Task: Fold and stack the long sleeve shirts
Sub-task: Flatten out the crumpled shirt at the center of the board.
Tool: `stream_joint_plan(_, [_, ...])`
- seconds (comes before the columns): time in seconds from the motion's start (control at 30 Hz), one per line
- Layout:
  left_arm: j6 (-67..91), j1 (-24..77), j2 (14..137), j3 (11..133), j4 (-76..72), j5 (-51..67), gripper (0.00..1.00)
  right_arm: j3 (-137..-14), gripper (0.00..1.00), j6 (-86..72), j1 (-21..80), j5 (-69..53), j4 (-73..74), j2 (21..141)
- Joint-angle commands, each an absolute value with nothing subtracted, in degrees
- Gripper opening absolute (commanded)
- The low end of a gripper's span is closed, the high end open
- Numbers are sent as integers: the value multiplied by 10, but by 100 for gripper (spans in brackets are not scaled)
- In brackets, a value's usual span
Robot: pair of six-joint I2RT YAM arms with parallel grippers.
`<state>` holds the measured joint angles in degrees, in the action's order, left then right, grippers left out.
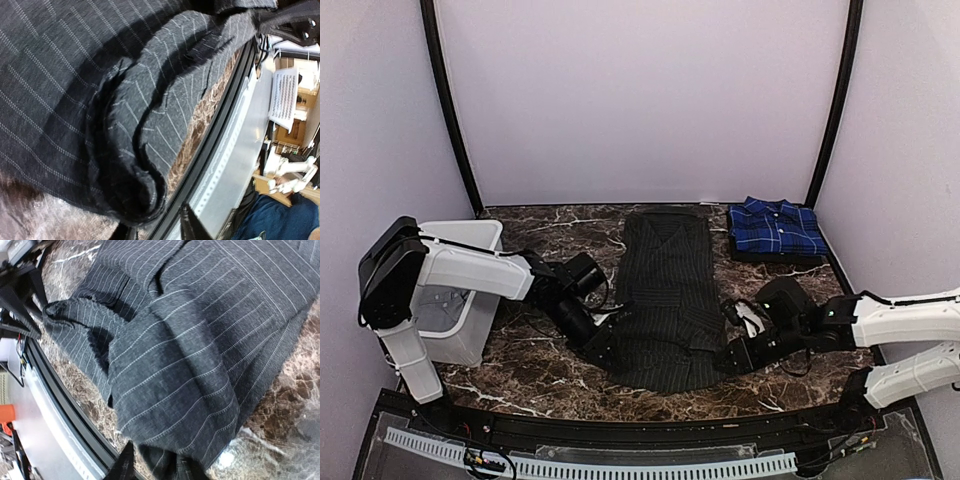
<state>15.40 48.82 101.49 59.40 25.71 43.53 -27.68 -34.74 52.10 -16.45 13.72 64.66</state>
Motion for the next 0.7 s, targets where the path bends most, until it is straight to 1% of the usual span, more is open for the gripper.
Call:
stream_joint_plan(0.0, [118, 491, 973, 593, 298, 445, 37, -294, 35, -346, 526, -151, 190, 616])
stream_joint_plan(0.03, [119, 491, 966, 596, 301, 444, 39, -303, 40, -343, 527, -145, 203, 609])
stream_joint_plan(0.13, [130, 491, 945, 600, 285, 465, 41, -338, 53, -338, 527, -99, 241, 590])
stream_joint_plan(0.2, [143, 491, 932, 607, 263, 468, 41, -362, 61, -337, 527, -48, 250, 591])
stream_joint_plan(0.23, [150, 491, 932, 617, 252, 462, 41, -373, 63, -334, 526, -31, 248, 600])
stream_joint_plan(0.33, [163, 490, 945, 643, 234, 439, 39, -409, 63, -330, 526, 21, 239, 652])
stream_joint_plan(0.47, [207, 487, 973, 683, 203, 363, 39, -455, 60, -331, 526, 51, 227, 732])
stream_joint_plan(0.57, [218, 485, 1020, 725, 246, 280, 39, -481, 60, -329, 526, 46, 228, 783])
stream_joint_plan(0.67, [218, 486, 1072, 754, 287, 256, 36, -492, 57, -320, 526, 28, 234, 817])
